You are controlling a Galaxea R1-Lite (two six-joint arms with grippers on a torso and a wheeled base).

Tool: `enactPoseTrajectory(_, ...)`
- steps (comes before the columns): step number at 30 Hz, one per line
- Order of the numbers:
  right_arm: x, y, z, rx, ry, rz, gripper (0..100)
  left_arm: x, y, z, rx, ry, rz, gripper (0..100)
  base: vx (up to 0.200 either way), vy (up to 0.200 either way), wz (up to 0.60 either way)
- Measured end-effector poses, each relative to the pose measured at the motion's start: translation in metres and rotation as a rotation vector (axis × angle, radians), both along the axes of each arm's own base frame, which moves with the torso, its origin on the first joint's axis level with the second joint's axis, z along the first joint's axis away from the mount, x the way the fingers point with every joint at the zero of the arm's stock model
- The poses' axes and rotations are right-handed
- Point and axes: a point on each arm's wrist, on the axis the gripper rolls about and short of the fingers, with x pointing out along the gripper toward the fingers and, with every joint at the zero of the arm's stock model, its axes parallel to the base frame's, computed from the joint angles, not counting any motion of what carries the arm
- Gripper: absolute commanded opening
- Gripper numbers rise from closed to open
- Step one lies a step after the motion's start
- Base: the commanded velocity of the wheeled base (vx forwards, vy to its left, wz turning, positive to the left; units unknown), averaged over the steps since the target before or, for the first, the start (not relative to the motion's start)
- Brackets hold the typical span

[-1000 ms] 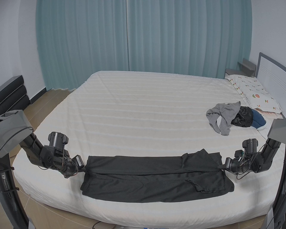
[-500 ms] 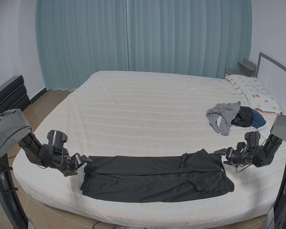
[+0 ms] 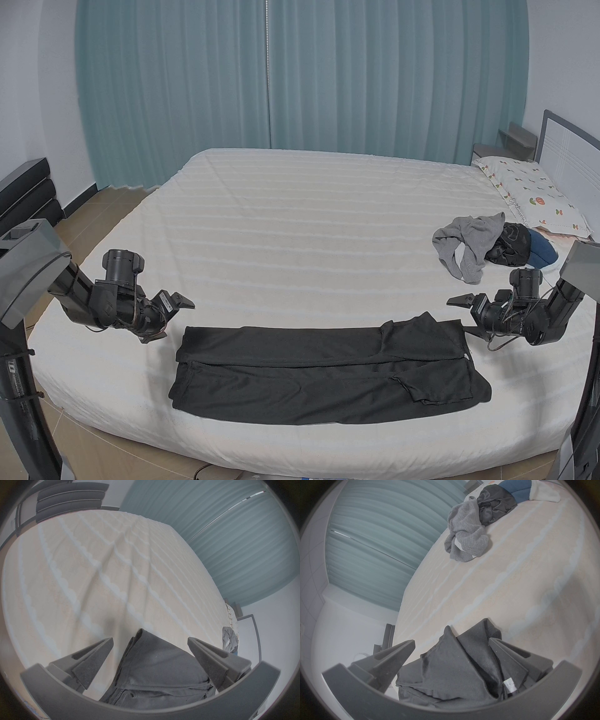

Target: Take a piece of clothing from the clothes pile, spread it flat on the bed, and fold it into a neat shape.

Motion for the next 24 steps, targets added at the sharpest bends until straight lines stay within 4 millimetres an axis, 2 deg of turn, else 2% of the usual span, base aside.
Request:
enactPoseTrajectory(5,0.002,-0.001,-0.007,0.009,0.011,-0.008,100,0.014,-0.010,-0.011,0.004,0.000,-0.001,100,0.000,0.000,0.00)
enactPoseTrajectory(12,0.001,-0.006,-0.011,0.012,0.022,-0.020,100,0.020,-0.014,-0.021,0.011,0.002,-0.005,100,0.000,0.000,0.00)
enactPoseTrajectory(13,0.001,-0.006,-0.011,0.012,0.022,-0.021,100,0.021,-0.014,-0.022,0.015,-0.007,-0.002,0,0.000,0.000,0.00)
enactPoseTrajectory(24,0.002,-0.009,-0.012,0.010,0.018,-0.027,100,0.018,-0.016,-0.036,0.096,0.013,0.051,0,0.000,0.000,0.00)
